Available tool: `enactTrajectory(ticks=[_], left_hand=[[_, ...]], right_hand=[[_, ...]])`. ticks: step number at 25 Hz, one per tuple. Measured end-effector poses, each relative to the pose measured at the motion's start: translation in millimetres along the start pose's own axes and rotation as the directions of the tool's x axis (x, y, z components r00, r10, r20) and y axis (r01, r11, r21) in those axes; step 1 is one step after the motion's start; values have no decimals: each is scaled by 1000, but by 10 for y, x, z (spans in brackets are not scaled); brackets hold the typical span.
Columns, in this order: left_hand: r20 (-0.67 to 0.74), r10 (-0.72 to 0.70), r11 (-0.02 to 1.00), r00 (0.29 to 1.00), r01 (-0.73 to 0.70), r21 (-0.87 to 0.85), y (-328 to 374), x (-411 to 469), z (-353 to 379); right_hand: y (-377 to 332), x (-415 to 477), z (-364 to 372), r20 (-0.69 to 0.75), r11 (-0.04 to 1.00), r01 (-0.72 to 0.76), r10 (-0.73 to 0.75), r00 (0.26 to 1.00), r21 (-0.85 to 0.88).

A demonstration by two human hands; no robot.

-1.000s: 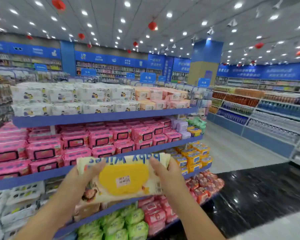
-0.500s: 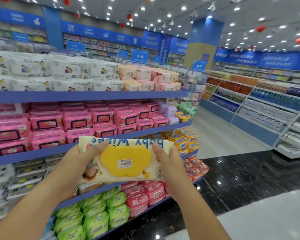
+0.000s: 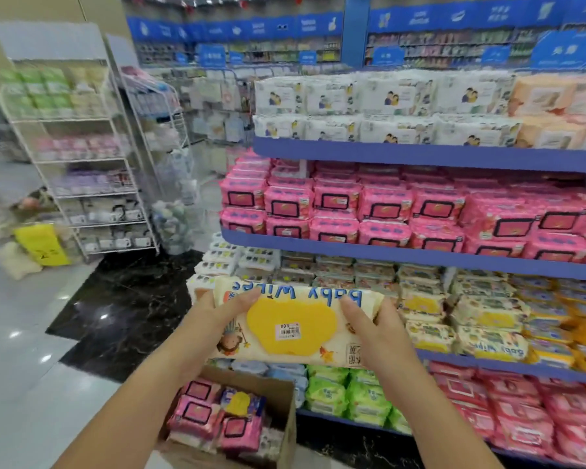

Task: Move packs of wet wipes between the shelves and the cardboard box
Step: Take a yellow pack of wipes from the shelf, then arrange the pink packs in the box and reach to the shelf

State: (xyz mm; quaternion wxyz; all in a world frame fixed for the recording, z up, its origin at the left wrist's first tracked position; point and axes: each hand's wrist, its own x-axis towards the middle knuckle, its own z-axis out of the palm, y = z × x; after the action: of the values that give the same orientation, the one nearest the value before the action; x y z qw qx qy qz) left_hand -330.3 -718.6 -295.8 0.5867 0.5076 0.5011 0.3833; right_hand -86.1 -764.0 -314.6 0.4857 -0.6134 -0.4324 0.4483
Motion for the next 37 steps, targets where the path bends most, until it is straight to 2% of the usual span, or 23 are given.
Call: enactTrajectory(ticks=[3,5,9,12,16,19,24,26,29,30,32,33,35,36,37], left_hand=[[-93,-58,998,994,56,-23,-225,264,-677],[-85,-119,993,989,118,-16,-471,539,-1213],[-23,-252,965,967,253,67,-1240,1343,-2056],[36,-366,922,930,358,148,-1727,1854,-2344],[80,-435,892,897,417,173,-2357,2520,-2587],[105,-506,849,856,472,238,-3081,2971,-2789],[174,-653,698,737,497,515,-4623,3072,-3159],[208,-703,674,680,544,500,-5096,3028,-3187],[190,-760,644,621,685,341,-5608,3052,-3029],[159,-777,626,609,720,299,-5742,3082,-2951],[164,-813,582,558,786,210,-5905,3140,-2731],[152,-829,559,538,804,204,-5974,3124,-2617],[119,-868,497,482,841,213,-6044,2994,-2316],[140,-897,439,419,883,166,-6029,2913,-2126],[157,-930,352,333,928,119,-6006,2831,-1881]], right_hand=[[112,363,712,119,997,-54,61,991,-63],[323,639,1232,144,988,-102,119,982,-117],[1101,1171,2089,195,956,-288,294,936,-60],[1695,1575,2419,214,919,-392,390,896,-32],[2564,2177,2748,196,893,-448,435,879,30],[3248,2498,2917,192,876,-481,476,859,-20],[4435,2446,3218,255,749,-621,662,705,-231],[4847,2335,3317,261,698,-672,716,648,-247],[5374,2252,3348,157,650,-746,759,632,-142],[5489,2232,3334,66,635,-771,772,632,-49],[5636,2223,3269,-205,641,-758,763,613,121],[5635,2226,3263,-306,672,-735,720,623,86],[5590,2229,3280,-429,684,-720,620,657,-113],[5587,2213,3301,-486,664,-725,580,653,-181],[5561,2193,3320,-518,645,-747,591,619,-158]])
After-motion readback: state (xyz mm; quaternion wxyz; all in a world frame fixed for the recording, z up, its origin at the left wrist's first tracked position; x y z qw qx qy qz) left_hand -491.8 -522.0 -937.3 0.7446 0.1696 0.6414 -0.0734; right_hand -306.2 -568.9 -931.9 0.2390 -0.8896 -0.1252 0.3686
